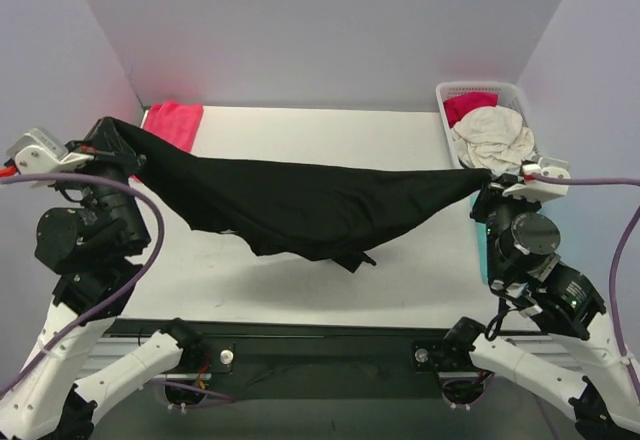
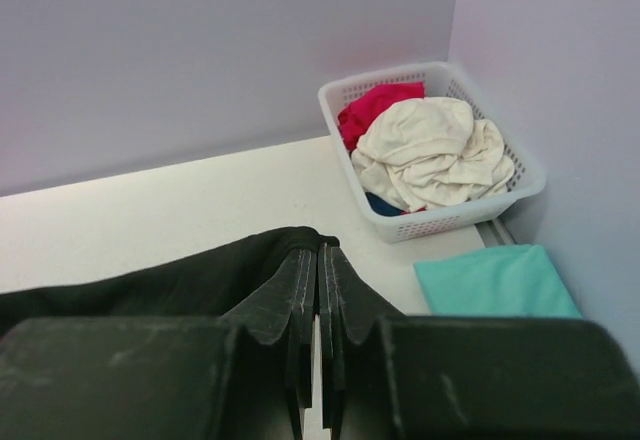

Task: Fold and stack the t-shirts
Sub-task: Flatten out the tshirt

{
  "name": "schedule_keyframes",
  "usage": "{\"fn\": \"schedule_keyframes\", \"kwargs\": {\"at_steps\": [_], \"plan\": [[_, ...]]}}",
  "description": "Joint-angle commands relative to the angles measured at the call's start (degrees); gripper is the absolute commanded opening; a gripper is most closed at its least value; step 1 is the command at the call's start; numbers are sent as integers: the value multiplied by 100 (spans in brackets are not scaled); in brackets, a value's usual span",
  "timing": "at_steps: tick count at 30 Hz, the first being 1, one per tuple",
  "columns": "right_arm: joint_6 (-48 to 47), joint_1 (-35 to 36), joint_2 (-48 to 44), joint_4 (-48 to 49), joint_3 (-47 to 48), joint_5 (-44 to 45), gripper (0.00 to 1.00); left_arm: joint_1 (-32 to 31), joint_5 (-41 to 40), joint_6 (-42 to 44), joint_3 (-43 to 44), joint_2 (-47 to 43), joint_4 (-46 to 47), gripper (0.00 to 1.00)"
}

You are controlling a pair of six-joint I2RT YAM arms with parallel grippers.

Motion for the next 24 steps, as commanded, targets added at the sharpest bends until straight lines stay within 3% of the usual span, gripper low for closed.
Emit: {"fn": "schedule_keyframes", "kwargs": {"at_steps": [1,6,10,13,18,24], "plan": [[-424,-161,618,599,8,346,0,35,-148,516,157,771,1175,0],[-196,-907,1305,792,210,-241,0,271,124,579,823,1845,1151,0],[243,-1839,1752,792,395,-1312,0,1132,1262,-823,1685,2741,-34,0],[385,-2270,1842,766,597,-1596,0,1634,1915,-1275,2309,3181,-695,0],[402,-2421,1526,766,580,-1878,0,1890,2357,-1320,2618,3087,-846,0],[692,-2429,709,520,44,-2228,0,1934,2734,-1267,2162,2226,-767,0]]}}
